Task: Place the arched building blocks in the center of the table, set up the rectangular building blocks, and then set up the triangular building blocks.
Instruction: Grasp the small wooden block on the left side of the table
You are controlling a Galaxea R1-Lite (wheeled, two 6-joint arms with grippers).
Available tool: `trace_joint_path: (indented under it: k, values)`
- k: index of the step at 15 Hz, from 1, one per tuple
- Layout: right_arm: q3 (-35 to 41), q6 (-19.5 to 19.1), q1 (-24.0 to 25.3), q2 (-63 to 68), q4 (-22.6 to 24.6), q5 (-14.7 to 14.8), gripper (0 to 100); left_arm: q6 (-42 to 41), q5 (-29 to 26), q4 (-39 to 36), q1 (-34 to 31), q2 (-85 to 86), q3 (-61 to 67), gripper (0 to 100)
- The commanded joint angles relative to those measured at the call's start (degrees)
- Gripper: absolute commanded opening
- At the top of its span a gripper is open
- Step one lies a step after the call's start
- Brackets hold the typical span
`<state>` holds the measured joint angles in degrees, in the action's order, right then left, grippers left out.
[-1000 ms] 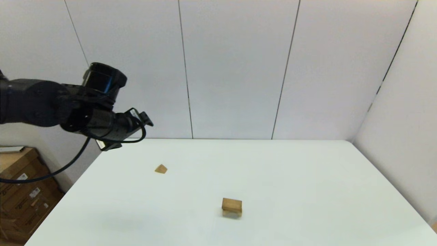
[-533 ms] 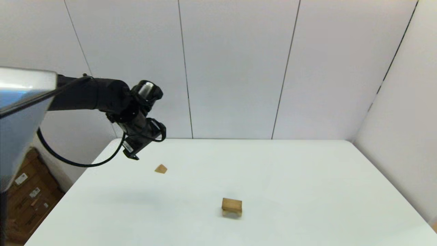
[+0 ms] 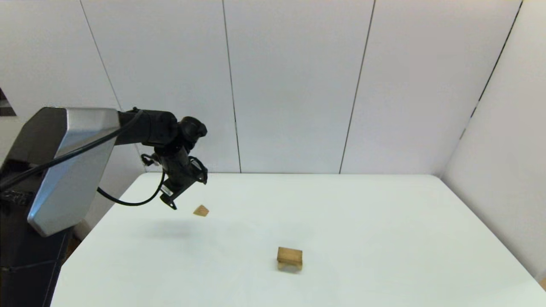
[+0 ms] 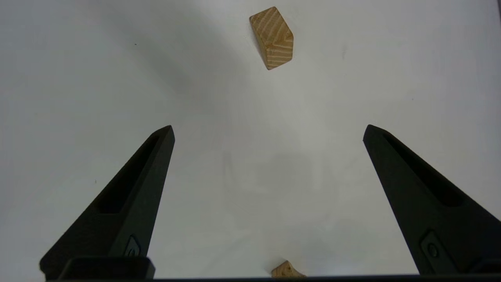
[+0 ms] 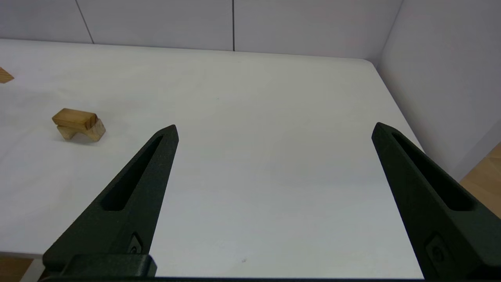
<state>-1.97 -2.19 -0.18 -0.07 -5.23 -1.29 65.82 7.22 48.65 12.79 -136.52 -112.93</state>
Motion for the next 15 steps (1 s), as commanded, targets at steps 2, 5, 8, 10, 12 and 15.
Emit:
trace_joint_path:
  k: [2, 5, 8, 10, 12, 15]
  values:
    - [0.0, 0.0, 0.0, 0.0, 0.0, 0.0, 100, 0.9, -0.1, -3.9, 0.0, -4.7, -0.5, 100]
    - [0.0, 0.0, 0.0, 0.1, 0.0, 0.0, 100, 1.9, -0.1, -4.6, -0.2, -6.3, -0.5, 100]
    - [0.0, 0.0, 0.0, 0.0, 0.0, 0.0, 100, 2.4, -0.1, -4.6, -0.2, -7.1, -0.5, 100]
    - [0.0, 0.0, 0.0, 0.1, 0.0, 0.0, 100, 2.4, -0.1, -4.6, -0.2, -7.5, -0.5, 100]
    - [0.0, 0.0, 0.0, 0.1, 0.0, 0.0, 100, 2.3, -0.2, -4.7, -0.6, -7.8, -0.5, 100]
    - [0.0, 0.0, 0.0, 0.0, 0.0, 0.0, 100, 2.4, -0.2, -5.8, -1.0, -9.5, -0.5, 100]
